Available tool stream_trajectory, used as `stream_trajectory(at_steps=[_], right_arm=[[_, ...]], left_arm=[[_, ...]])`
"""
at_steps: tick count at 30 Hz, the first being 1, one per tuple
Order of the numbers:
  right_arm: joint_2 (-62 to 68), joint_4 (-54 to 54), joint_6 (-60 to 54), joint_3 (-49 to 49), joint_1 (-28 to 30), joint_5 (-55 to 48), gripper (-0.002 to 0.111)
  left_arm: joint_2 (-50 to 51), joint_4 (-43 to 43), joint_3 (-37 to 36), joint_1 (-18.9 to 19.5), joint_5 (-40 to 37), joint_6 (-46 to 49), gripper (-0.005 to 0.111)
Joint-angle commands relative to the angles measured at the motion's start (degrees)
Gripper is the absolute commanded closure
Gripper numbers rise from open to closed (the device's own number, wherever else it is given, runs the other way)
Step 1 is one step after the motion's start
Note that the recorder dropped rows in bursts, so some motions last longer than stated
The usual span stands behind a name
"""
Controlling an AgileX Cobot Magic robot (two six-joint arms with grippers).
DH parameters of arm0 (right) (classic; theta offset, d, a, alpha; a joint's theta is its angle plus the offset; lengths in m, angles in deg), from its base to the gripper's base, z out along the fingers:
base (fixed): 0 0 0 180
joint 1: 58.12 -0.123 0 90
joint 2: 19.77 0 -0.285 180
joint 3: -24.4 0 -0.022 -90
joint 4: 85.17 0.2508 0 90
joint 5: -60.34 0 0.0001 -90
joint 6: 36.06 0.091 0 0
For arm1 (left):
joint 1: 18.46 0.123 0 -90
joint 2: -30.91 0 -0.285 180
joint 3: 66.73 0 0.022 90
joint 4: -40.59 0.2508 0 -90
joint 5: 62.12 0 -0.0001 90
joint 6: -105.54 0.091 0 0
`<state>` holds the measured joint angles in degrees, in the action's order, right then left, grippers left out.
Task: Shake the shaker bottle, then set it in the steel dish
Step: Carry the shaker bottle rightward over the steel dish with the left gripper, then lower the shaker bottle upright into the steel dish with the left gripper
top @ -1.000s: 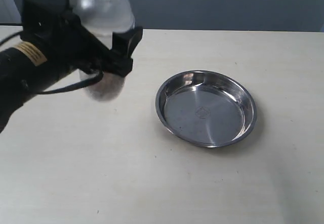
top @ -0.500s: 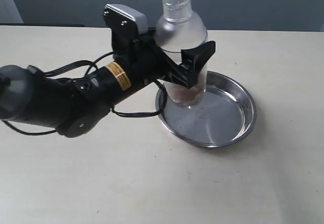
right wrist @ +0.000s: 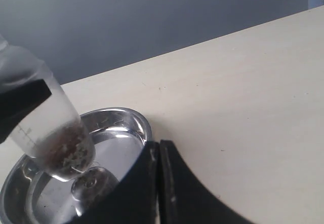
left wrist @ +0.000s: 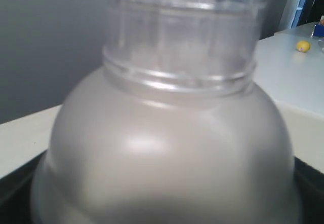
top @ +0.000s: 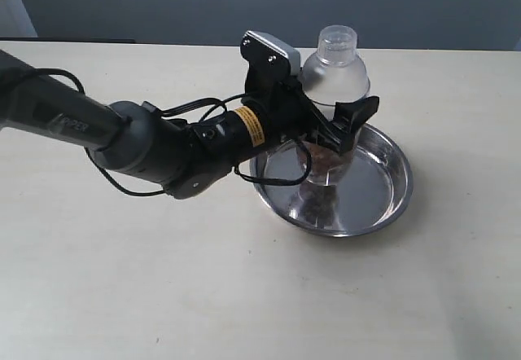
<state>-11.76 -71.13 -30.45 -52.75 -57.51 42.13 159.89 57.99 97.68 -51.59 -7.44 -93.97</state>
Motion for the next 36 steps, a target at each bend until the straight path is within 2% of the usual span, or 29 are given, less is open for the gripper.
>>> stream_trajectory(at_steps=[1,9,11,20,23,25,31,36], right_arm=[[-0.2,0.0,-0.4,-0.1,0.0,0.6,0.109],[-0.2,0.0,-0.4,-0.1,0.0,0.6,0.109],[-0.2,0.0,-0.4,-0.1,0.0,0.6,0.109],[-0.2,0.0,-0.4,-0.1,0.0,0.6,0.109],[-0.2,0.0,-0.4,-0.1,0.0,0.6,0.109],[-0.2,0.0,-0.4,-0.1,0.0,0.6,0.109],[-0.2,0.0,-0.4,-0.1,0.0,0.6,0.109],[-0.2,0.0,-0.4,-0.1,0.0,0.6,0.109]], left_arm=[[1.5,3.1,1.8,-0.1,1.1,-1.2,0.107],[2.5,4.8,2.4,-0.1,0.5,-1.1,0.107],[2.5,4.8,2.4,-0.1,0.5,-1.1,0.103],[2.5,5.8,2.4,-0.1,0.5,-1.4,0.049],[2.5,10.1,2.4,-0.1,0.8,-1.3,0.036],[2.5,13.6,2.4,-0.1,1.7,-0.9,0.031],[2.5,14.7,2.4,0.0,2.2,-0.9,0.029],[2.5,10.5,2.4,0.0,0.4,2.4,0.03]])
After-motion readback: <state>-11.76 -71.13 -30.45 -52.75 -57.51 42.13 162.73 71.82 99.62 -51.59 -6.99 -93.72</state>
